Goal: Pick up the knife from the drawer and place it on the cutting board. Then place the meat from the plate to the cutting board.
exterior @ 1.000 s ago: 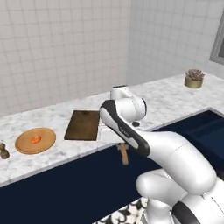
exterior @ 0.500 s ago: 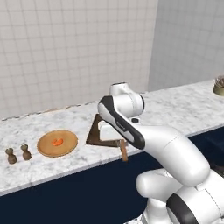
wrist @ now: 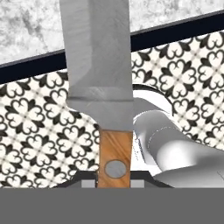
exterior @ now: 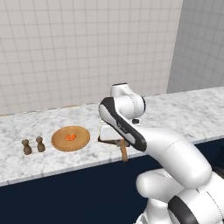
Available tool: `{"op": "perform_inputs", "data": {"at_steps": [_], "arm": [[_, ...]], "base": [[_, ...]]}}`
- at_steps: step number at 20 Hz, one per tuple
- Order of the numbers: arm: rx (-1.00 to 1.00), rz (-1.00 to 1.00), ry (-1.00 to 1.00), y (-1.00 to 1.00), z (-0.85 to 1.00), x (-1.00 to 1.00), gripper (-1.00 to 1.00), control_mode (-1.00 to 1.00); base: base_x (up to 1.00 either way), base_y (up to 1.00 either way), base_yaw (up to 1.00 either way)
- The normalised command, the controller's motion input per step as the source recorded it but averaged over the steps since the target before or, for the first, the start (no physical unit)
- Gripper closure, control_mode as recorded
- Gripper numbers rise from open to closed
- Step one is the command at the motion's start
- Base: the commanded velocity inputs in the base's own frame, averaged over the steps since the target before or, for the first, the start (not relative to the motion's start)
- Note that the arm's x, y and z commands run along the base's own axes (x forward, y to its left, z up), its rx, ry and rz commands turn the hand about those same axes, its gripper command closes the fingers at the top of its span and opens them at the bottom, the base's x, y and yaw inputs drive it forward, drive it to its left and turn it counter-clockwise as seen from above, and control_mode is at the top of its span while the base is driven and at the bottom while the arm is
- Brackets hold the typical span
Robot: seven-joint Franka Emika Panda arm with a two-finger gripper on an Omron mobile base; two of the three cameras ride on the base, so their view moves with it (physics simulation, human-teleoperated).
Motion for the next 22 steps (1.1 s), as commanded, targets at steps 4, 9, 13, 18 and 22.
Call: {"op": "perform_inputs", "data": {"at_steps": [4, 9, 13, 18, 22], "arm": [[0.02, -0.12, 0.11, -0.34, 0.02, 1.0, 1.0, -1.0], [-0.01, -0.05, 0.19, -0.61, -0.12, 1.0, 1.0, -1.0], [-0.11, 0.0, 0.02, -0.47, -0.43, 1.0, 1.0, -1.0], [-0.09, 0.01, 0.0, -0.02, -0.49, 0.99, 1.0, -1.0], [-0.02, 0.0, -0.01, -0.14, -0.68, 0.64, 1.0, -1.0]], "base": [[0.0, 0.0, 0.0], [0.0, 0.0, 0.0], [0.0, 0.0, 0.0], [0.0, 0.0, 0.0], [0.0, 0.0, 0.0]]}}
